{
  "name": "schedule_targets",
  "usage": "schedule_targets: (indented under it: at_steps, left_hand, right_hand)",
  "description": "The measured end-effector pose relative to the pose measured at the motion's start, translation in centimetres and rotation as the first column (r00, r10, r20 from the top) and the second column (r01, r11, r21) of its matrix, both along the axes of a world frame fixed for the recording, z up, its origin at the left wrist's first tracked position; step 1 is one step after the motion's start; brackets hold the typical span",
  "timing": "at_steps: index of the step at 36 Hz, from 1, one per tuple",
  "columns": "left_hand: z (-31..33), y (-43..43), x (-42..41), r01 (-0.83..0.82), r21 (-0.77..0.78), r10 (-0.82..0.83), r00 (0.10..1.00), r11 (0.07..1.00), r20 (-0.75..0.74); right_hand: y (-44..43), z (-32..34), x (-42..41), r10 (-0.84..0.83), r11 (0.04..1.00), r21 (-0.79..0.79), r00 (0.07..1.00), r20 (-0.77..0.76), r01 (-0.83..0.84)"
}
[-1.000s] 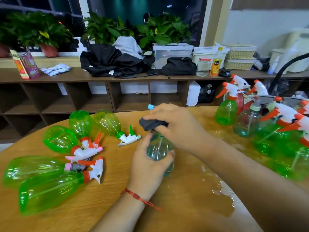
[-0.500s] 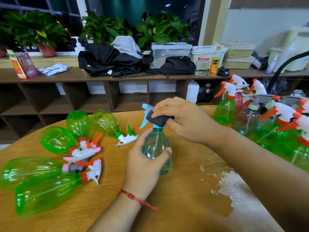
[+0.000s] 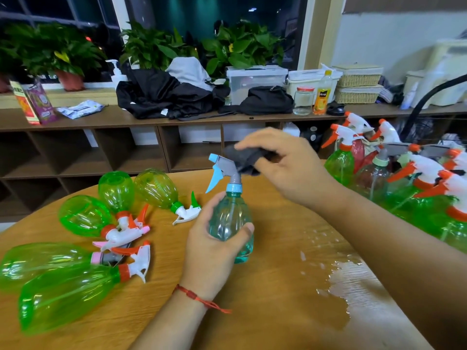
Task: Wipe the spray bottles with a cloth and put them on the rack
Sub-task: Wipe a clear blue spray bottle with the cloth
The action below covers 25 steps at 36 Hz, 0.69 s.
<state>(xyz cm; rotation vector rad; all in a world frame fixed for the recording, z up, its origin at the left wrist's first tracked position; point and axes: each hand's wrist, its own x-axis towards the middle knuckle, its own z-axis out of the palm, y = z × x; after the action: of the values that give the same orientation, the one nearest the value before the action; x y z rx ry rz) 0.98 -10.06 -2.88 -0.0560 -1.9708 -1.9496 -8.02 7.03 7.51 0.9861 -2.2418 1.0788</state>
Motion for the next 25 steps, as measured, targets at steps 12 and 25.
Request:
schedule_targets:
  at_steps: [12,25]
  left_hand:
    - [0.3,-1.2,0.0,0.012,0.002,-0.012,1.0,1.0,0.006]
    - [0.2,-1.2,0.0,0.04,-0.015,-0.041,0.998,0.999,-0.04]
  right_hand:
    - [1.3,-0.1,-0.8,0.079,0.993,0.066,0.973,0.216,-0.096]
    - [1.8,-0.5,-0.6,0.058,0.992,-0.123,0.932,0.358,-0.015]
